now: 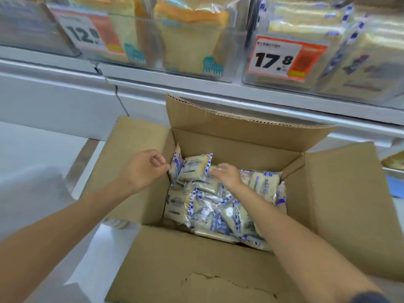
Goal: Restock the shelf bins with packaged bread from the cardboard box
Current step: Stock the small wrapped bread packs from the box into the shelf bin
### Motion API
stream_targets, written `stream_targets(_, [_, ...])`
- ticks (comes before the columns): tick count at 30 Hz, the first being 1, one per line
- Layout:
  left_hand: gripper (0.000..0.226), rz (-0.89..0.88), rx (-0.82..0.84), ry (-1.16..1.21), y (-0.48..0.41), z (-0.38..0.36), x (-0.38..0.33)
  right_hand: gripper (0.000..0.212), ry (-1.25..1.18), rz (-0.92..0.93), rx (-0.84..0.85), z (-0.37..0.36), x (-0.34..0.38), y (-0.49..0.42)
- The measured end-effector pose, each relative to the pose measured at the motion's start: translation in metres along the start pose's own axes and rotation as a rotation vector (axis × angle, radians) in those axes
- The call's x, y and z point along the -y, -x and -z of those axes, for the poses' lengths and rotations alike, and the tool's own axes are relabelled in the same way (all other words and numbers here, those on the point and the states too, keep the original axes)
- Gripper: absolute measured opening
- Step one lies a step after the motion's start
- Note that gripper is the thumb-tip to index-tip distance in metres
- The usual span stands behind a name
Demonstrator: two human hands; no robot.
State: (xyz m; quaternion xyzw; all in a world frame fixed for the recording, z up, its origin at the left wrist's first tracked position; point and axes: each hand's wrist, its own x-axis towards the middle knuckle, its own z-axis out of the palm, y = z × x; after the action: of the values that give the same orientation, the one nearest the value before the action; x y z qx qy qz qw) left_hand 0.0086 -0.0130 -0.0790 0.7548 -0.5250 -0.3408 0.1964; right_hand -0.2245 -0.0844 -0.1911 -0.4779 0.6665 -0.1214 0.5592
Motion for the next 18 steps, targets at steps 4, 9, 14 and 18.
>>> stream_targets(4, [0.010, 0.045, 0.048, 0.039, 0.001, -0.004, 0.013, 0.024, -0.040, -0.031, -0.024, -0.040, 0.011, -0.030])
stream_targets(9, [0.007, 0.091, 0.075, 0.109, -0.018, -0.024, 0.001, 0.011, -0.073, 0.002, -0.038, -0.002, 0.018, -0.014])
stream_targets(14, [0.027, 0.231, 0.346, 0.352, -0.020, -0.056, -0.023, 0.027, -0.364, 0.055, 0.350, 0.058, 0.021, 0.031])
stream_targets(18, [0.019, 0.317, 0.194, 0.666, -0.015, -0.050, -0.021, 0.046, -0.439, -0.005, 0.319, 0.066, 0.009, 0.018])
